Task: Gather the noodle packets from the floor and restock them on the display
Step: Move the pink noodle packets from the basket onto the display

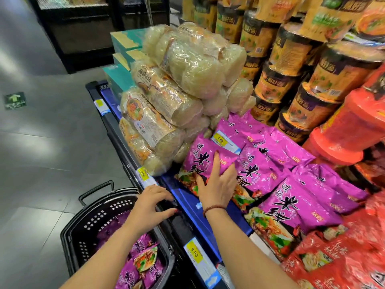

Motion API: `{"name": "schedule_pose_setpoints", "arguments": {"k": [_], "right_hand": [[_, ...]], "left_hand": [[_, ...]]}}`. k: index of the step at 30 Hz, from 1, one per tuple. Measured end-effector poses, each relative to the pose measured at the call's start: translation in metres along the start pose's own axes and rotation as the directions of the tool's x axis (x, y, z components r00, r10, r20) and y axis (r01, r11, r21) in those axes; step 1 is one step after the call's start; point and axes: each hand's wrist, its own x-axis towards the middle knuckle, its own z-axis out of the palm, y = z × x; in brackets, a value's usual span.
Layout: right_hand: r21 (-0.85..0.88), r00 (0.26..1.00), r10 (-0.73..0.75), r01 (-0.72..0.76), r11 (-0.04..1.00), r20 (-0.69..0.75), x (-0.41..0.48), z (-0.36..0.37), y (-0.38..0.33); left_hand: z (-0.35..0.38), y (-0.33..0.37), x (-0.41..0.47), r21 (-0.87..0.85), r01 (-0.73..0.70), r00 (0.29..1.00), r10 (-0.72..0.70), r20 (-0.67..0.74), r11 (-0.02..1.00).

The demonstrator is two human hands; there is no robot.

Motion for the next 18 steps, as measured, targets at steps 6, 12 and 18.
{"name": "schedule_pose_setpoints", "arguments": {"k": [6, 12, 18], "right_hand": [[-0.228, 0.923, -0.304, 0.252, 0.941, -0.236, -0.011, 0.001, 0.008], [-0.439, 0.875, -0.463, 0.473, 0.764, 0.138, -0.004, 0.005, 0.006], [-0.454, 0.907, -0.338, 0.418, 0.787, 0.250, 0.023, 0.021, -0.002]], "left_hand": [[0.006, 0.002, -0.003, -0.042, 0.017, 0.999, -0.019, -0.043, 0.999], [0.008, 0.002, -0.002, -0.056, -0.013, 0.996, 0.008, -0.092, 0.998], [0.004, 0.001, -0.003, -0.047, 0.014, 0.998, -0.016, -0.054, 0.999]]}}
